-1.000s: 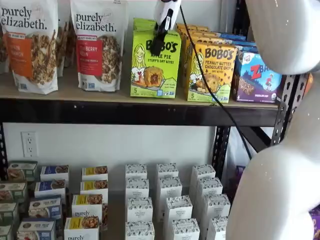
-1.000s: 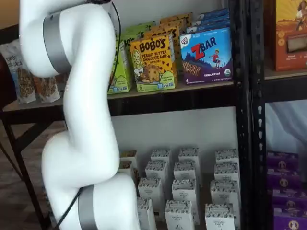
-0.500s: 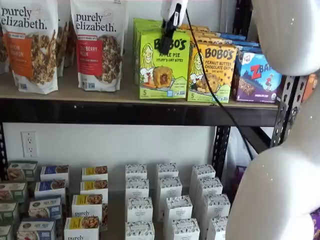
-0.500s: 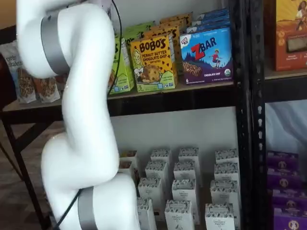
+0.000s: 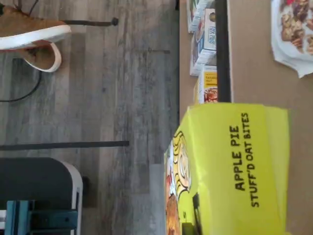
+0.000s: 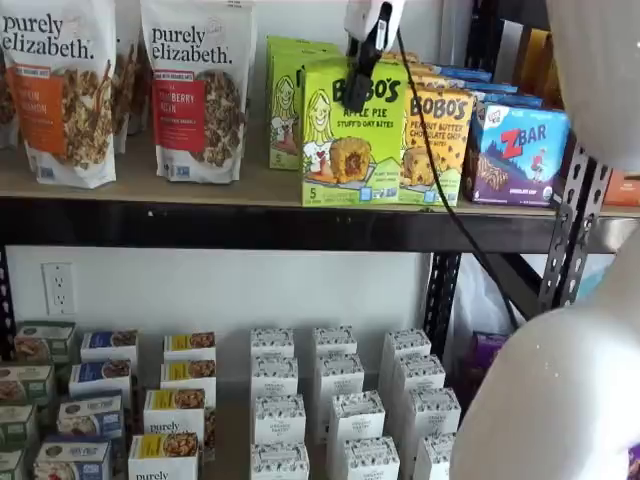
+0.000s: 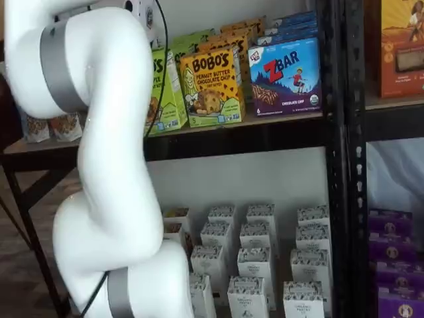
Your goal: Pick the green box on the top shelf, the fourth from the left
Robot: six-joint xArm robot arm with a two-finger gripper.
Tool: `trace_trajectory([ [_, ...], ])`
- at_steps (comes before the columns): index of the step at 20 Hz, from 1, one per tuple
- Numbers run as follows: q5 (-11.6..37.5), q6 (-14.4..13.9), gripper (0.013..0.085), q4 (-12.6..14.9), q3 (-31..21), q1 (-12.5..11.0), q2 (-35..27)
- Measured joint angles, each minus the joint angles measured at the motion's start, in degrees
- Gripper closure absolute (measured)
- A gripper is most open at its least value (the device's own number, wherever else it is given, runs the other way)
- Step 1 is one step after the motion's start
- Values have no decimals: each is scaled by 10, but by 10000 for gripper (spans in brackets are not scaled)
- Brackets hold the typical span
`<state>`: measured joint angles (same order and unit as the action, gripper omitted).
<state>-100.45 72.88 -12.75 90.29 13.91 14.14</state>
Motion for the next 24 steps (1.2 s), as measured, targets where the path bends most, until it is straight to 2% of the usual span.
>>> trace_trajectory([
  [13, -23, 17, 730, -9, -53, -24, 75],
  [18, -10, 26, 730, -27, -91, -39, 116],
  [24, -2, 30, 730, -19, -130, -41, 153],
])
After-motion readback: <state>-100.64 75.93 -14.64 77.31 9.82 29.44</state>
